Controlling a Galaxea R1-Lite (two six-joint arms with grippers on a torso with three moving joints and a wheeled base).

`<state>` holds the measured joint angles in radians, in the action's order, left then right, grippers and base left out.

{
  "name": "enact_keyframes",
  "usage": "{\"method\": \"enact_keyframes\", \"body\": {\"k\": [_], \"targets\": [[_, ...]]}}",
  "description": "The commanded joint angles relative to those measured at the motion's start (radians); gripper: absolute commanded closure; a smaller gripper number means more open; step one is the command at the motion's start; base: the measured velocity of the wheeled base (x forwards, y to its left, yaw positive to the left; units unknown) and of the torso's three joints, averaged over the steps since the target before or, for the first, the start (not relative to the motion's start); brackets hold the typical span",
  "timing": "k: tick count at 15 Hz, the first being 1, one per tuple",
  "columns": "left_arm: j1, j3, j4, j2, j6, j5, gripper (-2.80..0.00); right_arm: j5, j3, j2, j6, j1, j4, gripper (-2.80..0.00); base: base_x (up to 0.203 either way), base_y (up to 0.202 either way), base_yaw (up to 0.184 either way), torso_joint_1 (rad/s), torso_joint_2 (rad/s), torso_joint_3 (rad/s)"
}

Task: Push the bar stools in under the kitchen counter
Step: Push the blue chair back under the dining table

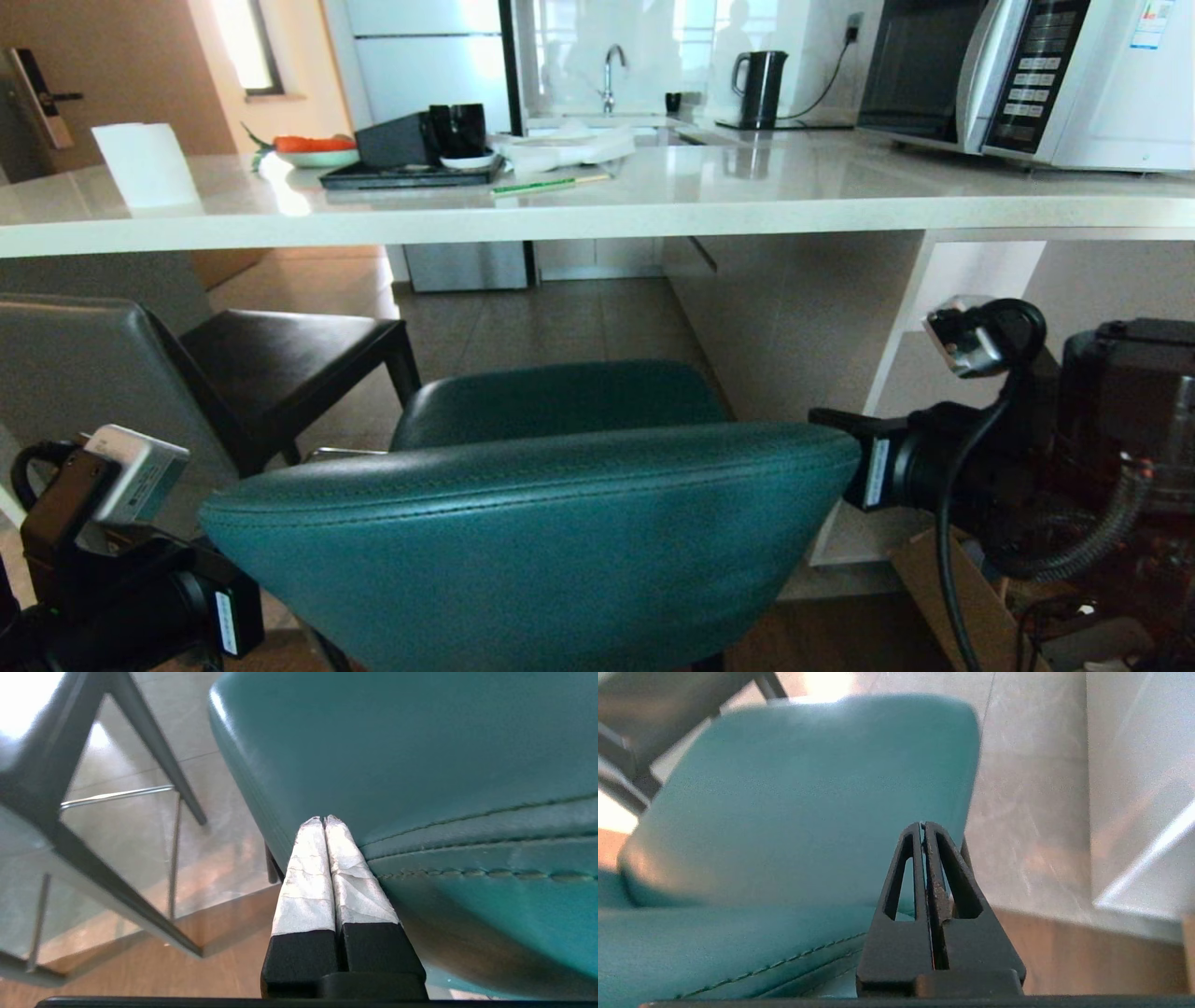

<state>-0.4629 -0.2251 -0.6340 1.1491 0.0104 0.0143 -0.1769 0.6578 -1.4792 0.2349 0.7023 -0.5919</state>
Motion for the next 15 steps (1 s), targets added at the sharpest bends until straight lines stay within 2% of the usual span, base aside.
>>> {"method": "enact_keyframes", "body": {"k": [1, 4, 7, 10, 15], "targets": [[-0.007, 0.001, -0.003, 0.010, 0.000, 0.020, 0.00, 0.013, 0.077, -0.088, 0.003, 0.002, -0.020, 0.00, 0.000, 0.000, 0.000, 0.000, 0.00, 0.000], [0.001, -0.001, -0.005, 0.031, -0.001, 0.012, 0.00, 0.016, 0.135, -0.130, 0.002, 0.000, -0.020, 0.00, 0.000, 0.000, 0.000, 0.000, 0.00, 0.000], [0.028, -0.041, -0.007, 0.096, 0.001, 0.009, 0.00, 0.015, 0.054, -0.072, 0.004, -0.013, -0.021, 0.00, 0.000, 0.000, 0.000, 0.000, 0.00, 0.000], [0.078, -0.137, -0.008, 0.193, 0.002, 0.007, 0.00, 0.014, -0.044, 0.007, 0.006, -0.031, -0.022, 0.00, 0.000, 0.000, 0.000, 0.000, 0.00, 0.000], [0.079, -0.204, -0.010, 0.281, -0.004, 0.006, 0.00, 0.016, -0.088, 0.041, 0.011, -0.087, -0.022, 0.00, 0.000, 0.000, 0.000, 0.000, 0.00, 0.000]]}}
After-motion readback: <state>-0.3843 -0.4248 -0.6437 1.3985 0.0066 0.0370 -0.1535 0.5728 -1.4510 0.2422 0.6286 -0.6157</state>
